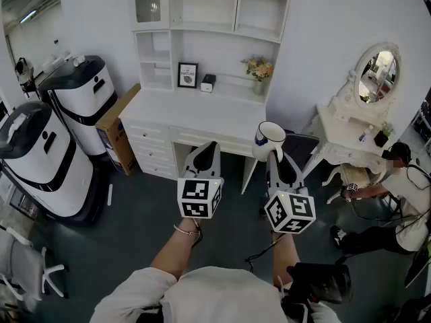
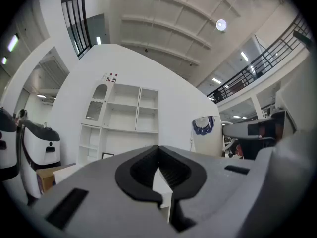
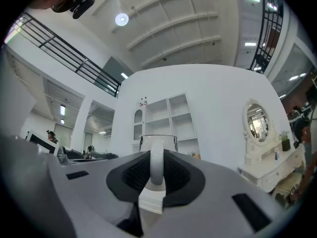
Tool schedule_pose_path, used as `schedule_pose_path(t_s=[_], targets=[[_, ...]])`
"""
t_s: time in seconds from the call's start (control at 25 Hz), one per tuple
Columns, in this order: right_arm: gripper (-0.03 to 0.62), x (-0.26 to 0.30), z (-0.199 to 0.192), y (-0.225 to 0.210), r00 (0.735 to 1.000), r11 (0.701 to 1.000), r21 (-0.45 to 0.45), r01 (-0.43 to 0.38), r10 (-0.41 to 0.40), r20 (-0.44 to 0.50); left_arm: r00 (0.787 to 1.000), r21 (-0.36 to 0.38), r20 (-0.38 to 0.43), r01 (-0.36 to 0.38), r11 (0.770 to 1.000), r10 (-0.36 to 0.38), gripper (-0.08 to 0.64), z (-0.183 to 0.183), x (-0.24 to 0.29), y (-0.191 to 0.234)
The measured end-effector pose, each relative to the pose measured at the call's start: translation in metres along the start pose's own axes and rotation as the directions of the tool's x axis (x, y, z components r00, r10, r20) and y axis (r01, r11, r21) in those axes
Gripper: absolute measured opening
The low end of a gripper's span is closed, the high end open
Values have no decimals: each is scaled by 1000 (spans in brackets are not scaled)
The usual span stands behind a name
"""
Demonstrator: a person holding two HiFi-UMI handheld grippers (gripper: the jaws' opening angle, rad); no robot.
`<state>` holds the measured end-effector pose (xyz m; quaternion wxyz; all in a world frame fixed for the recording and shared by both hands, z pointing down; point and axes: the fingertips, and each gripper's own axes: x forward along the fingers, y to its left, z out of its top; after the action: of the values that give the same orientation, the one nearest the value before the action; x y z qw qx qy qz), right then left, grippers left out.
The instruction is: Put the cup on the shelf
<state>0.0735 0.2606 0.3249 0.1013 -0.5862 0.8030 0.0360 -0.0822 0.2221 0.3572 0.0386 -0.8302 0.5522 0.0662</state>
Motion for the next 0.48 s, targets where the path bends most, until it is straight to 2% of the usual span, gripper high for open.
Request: schedule_pose_path(t_s=[0.48], targets=[[74, 2, -6, 29, 1000, 998, 63, 19, -20, 9, 1000, 17, -6, 28, 999, -28, 8, 2, -21, 23]])
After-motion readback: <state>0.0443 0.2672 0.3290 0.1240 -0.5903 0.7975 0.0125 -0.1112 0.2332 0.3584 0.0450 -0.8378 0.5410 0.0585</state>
